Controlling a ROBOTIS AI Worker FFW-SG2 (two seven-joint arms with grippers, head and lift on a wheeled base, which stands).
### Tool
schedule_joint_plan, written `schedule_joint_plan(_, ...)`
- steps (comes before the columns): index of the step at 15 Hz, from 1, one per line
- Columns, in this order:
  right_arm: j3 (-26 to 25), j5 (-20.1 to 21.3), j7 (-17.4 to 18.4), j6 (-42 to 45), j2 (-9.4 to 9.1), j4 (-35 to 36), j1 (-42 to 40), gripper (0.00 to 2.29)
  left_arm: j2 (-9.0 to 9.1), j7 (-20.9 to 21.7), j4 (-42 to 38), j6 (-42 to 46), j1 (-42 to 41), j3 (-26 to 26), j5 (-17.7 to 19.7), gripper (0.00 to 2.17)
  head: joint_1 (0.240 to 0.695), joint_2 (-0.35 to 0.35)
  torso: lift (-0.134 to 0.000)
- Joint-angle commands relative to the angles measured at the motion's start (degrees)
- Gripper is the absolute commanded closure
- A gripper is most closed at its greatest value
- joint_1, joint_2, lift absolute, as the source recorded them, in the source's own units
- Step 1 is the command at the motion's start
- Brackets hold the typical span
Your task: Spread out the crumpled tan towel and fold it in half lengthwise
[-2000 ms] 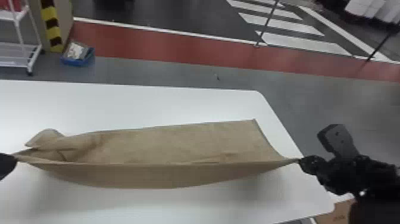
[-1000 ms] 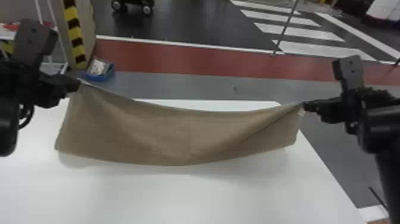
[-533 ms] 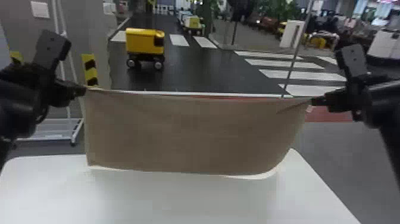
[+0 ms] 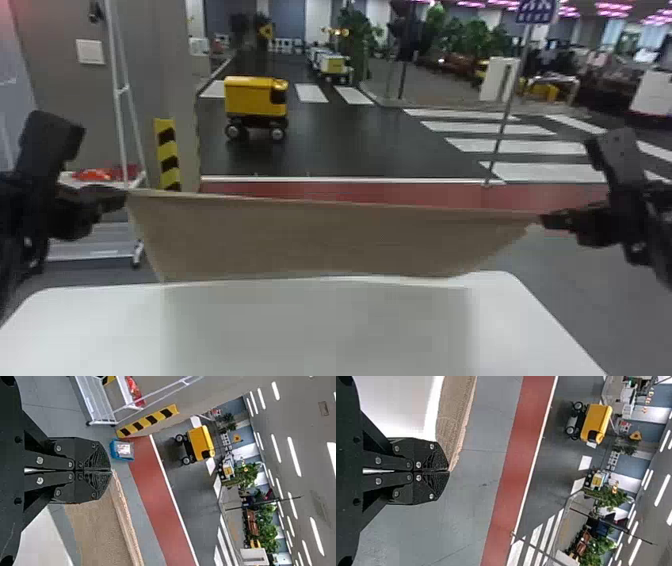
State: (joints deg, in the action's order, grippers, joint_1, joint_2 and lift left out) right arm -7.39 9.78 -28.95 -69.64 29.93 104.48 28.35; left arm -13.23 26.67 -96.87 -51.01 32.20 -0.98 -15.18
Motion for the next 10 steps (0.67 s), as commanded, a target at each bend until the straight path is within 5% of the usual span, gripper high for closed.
schedule_joint_plan(1, -5.2, -1.3, -0.3, 0.6, -1.45, 9.5, -12.1, 1.17, -1.36, -0.1, -9.0, 4.6, -12.0, 4.1, 0.4, 1.43, 0.412, -0.151, -0.123)
schedule_joint_plan(4, -11.2, -4.0, -1.1, 0.9, -3.04, 17.6, -25.2, 1.17, -1.97, 0.7, -16.2, 10.6, -26.7, 10.5, 2.3, 1.43, 0.507, -0.132, -0.123)
schedule_joint_plan(6, -16.0, -6.0, -2.3, 1.1, -5.76, 23.9, -33.6, 1.17, -2.94, 1.0, -21.6, 15.5, -37.4, 15.3, 4.2, 1.43, 0.603, -0.117, -0.123)
schedule_joint_plan(9, -19.4, -6.6, -3.6, 6.2, -9.98, 29.6, -44.1, 1.17, -2.94, 4.8, -24.0, 27.1, -48.2, 20.5, 5.4, 1.43, 0.695, -0.095, -0.123)
schedule_joint_plan(10, -20.2, -6.9, -4.0, 8.5, -11.39, 30.3, -46.5, 1.17, -2.85, 6.5, -24.0, 30.3, -51.0, 21.8, 5.6, 1.43, 0.695, -0.092, -0.123)
